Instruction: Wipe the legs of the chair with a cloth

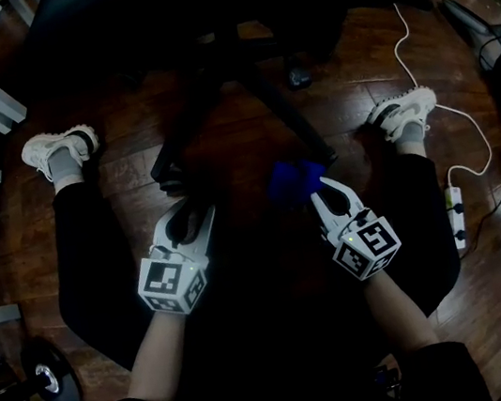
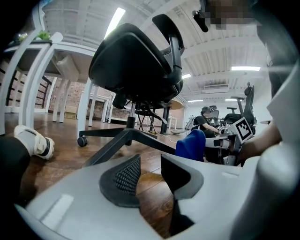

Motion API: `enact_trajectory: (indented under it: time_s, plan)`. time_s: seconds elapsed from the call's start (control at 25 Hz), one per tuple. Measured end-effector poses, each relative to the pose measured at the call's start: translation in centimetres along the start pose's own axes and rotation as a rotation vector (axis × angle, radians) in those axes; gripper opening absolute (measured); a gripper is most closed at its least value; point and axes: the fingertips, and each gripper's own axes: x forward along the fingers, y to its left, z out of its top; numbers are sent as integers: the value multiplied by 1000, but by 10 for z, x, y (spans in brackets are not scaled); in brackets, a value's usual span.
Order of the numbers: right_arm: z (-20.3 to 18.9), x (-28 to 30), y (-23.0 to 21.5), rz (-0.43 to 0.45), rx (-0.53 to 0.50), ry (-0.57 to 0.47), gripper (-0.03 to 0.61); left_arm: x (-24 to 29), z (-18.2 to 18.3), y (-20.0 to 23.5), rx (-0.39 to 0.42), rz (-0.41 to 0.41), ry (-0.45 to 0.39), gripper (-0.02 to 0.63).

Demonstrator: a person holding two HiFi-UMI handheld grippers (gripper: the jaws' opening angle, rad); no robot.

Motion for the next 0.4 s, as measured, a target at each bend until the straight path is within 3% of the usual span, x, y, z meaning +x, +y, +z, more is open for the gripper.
enact_trajectory:
  time_s: [0.4]
  plan:
    - [-1, 2, 2, 28, 7, 19, 32, 1, 0, -5, -7, -17, -1, 138]
